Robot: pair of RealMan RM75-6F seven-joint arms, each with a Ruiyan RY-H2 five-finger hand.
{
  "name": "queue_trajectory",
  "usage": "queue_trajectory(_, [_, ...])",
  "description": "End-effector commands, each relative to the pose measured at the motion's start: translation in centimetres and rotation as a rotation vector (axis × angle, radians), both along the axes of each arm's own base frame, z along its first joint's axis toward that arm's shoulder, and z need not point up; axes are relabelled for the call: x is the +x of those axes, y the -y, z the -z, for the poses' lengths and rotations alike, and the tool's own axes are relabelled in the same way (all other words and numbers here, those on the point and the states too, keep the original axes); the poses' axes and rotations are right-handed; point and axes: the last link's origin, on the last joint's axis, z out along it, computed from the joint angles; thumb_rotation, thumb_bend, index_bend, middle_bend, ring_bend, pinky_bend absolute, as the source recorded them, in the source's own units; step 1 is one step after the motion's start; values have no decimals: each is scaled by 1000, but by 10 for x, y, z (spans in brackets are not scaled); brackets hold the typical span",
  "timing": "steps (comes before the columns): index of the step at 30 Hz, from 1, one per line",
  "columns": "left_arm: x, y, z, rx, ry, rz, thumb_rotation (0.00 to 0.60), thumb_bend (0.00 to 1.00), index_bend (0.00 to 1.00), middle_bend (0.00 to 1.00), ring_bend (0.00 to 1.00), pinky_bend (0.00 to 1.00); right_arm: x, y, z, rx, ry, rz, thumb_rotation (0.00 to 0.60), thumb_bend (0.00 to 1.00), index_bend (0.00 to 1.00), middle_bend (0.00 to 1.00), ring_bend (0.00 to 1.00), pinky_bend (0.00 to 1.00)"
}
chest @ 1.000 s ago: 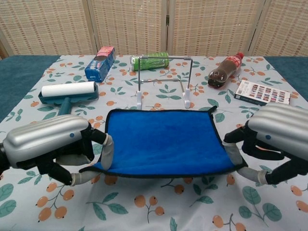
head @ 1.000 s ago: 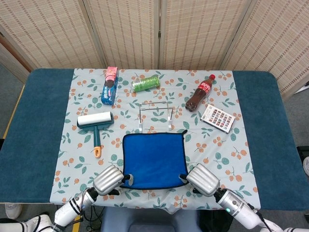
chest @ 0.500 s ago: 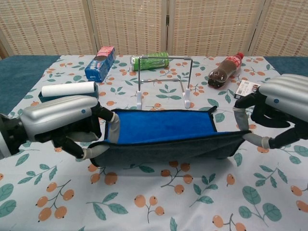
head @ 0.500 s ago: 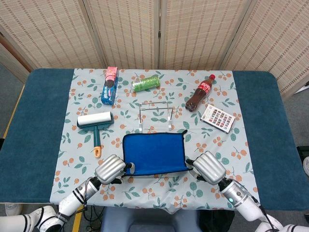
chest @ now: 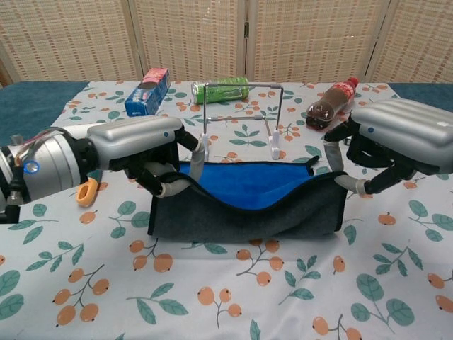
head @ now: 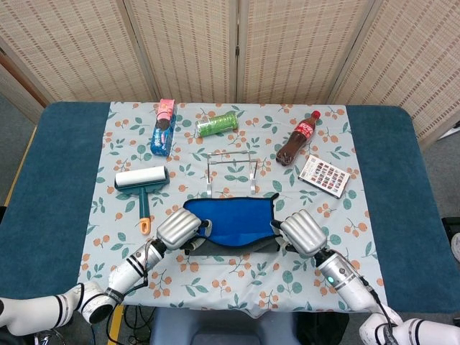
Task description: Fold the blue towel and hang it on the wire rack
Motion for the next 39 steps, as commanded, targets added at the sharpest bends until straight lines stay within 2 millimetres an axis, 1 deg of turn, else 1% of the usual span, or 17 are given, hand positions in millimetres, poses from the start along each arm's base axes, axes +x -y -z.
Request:
queue_trajectory(1, [6,-12,6,10,-15,-10,600,530,620,1000,904,1000,1,10,2,-12,-12,17,600,531,699,948,890,1000])
queue_trajectory(5, [10,-27,11,30,-31,-30,600,530,619,1000,904,1000,1,22,5,-24,-26,42,600,531,699,947,890,1000])
queue_trajectory(11, [11,-46,14,69,-46,-59,600,530,618,1000,903,1000,-2,37,8,-38,-47,74,600,532,699,947,890,1000])
queue_trajectory(21, [3,-74,14,130,-93,-112,600,530,620,1000,900,1000,5,64,13,-72,-93,58,600,532,699,946,890,1000])
queue_trajectory(34, [-9,-91,18,156,-156,-177,600,530,612,1000,891,1000,13,86,29,-80,-172,25,600,532,699,944,890,1000])
queue_trajectory(39, [-12,-93,19,167,-189,-191,600,526,557,993,867,1000,14,93,34,-81,-187,36,600,532,699,943,890,1000])
